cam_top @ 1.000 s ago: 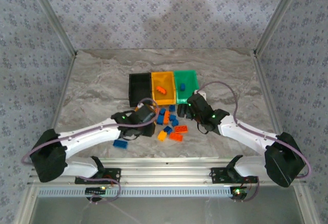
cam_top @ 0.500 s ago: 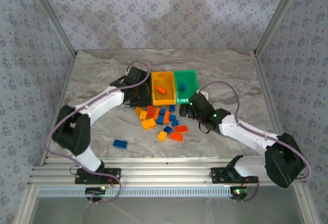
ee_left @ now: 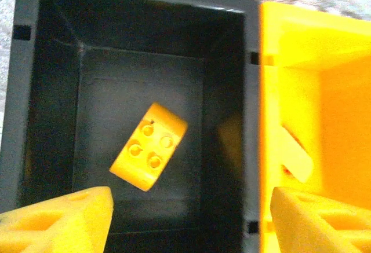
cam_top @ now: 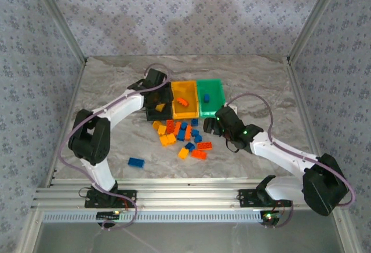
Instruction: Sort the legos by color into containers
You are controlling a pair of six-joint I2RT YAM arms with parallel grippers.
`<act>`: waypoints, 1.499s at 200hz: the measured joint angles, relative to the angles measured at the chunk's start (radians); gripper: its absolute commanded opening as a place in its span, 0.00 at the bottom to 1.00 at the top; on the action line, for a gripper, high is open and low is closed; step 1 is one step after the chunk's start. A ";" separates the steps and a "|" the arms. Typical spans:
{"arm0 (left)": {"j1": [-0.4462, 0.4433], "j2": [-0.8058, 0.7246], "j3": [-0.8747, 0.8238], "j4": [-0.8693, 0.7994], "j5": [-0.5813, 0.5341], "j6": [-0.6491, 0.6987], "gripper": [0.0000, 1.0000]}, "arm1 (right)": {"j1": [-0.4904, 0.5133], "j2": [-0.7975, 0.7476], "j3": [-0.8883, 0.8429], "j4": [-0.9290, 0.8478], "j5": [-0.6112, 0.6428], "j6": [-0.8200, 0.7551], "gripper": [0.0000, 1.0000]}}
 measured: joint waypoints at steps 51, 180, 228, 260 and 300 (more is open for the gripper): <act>-0.072 -0.375 -0.251 0.034 0.040 -0.026 0.84 | 0.005 0.000 -0.039 -0.008 -0.024 0.015 0.95; -0.111 -0.787 -0.772 -0.323 0.031 -0.333 0.92 | 0.025 -0.006 -0.072 -0.010 -0.029 0.033 0.95; -0.111 -0.657 -0.770 -0.334 0.006 -0.340 0.88 | 0.023 -0.038 -0.086 -0.005 -0.028 0.033 0.95; -0.132 -0.589 -0.770 -0.321 0.010 -0.339 0.81 | 0.011 -0.064 -0.102 -0.006 -0.028 0.033 0.95; -0.152 -0.541 -0.770 -0.300 0.009 -0.338 0.69 | -0.003 -0.084 -0.113 -0.006 -0.028 0.033 0.96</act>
